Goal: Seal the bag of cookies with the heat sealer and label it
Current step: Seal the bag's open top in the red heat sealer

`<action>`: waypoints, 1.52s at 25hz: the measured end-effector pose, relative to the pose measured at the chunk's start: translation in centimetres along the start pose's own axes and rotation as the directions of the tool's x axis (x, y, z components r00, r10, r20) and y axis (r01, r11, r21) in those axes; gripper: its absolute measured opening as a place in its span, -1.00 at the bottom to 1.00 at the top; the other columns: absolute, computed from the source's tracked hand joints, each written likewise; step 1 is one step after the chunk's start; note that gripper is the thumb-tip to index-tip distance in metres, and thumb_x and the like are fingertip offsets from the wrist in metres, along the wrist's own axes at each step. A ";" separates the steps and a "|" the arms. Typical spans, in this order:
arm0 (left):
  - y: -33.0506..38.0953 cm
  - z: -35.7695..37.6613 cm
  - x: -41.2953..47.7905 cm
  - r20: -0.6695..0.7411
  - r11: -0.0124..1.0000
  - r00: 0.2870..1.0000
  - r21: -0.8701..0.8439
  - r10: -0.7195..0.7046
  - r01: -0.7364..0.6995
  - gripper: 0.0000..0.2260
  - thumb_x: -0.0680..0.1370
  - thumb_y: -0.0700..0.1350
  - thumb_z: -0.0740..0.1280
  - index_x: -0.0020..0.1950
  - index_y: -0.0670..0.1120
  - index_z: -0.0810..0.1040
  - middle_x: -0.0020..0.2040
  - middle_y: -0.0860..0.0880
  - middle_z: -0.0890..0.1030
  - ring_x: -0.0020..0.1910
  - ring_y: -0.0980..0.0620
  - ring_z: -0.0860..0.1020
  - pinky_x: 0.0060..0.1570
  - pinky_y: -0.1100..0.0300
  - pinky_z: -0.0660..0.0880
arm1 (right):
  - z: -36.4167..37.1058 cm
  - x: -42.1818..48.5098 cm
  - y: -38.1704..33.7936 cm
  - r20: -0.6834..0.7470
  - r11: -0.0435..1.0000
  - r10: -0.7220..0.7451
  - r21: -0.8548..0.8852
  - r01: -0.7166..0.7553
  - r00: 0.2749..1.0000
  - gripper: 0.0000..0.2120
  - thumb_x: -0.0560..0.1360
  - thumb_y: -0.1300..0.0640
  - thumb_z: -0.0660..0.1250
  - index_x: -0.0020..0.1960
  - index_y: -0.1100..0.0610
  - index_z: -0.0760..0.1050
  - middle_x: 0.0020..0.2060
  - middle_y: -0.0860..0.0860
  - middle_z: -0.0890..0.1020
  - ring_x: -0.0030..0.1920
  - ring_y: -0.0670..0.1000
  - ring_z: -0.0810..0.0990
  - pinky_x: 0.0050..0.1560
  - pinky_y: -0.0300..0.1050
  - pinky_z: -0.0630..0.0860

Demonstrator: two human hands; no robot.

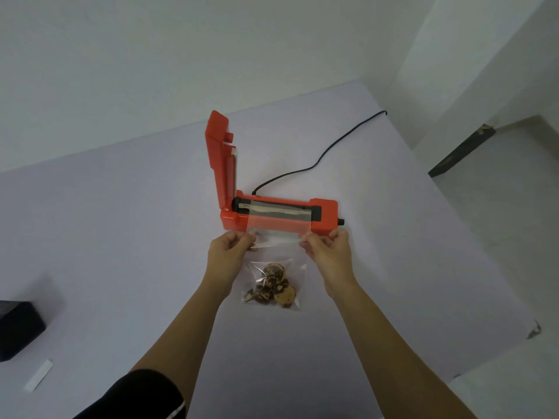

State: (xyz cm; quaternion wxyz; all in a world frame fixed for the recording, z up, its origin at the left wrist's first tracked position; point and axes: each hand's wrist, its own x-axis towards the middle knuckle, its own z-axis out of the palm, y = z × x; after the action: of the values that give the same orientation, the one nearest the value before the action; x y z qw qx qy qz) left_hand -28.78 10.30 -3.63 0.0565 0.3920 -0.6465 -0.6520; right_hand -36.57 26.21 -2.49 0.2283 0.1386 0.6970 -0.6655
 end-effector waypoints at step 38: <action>-0.5 0.0 0.5 0.010 0.999 1.000 0.041 -0.011 0.011 -0.82 0.52 -0.15 0.35 -0.25 -0.18 0.60 -0.32 -0.04 0.61 -0.34 0.05 0.51 -0.28 0.24 0.42 | 0.2 1.5 -10.4 0.660 -0.231 -0.701 -0.569 0.789 0.271 -0.67 0.58 0.09 0.11 0.27 0.14 0.47 0.14 0.01 0.59 0.15 0.03 0.38 0.07 -0.03 0.39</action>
State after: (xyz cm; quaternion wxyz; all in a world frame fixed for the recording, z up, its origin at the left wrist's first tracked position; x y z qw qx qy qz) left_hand -28.89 10.04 -4.32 0.0414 0.3932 -0.6580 -0.6408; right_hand -42.95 25.10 5.73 -0.1595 -0.4780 0.8391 -0.2048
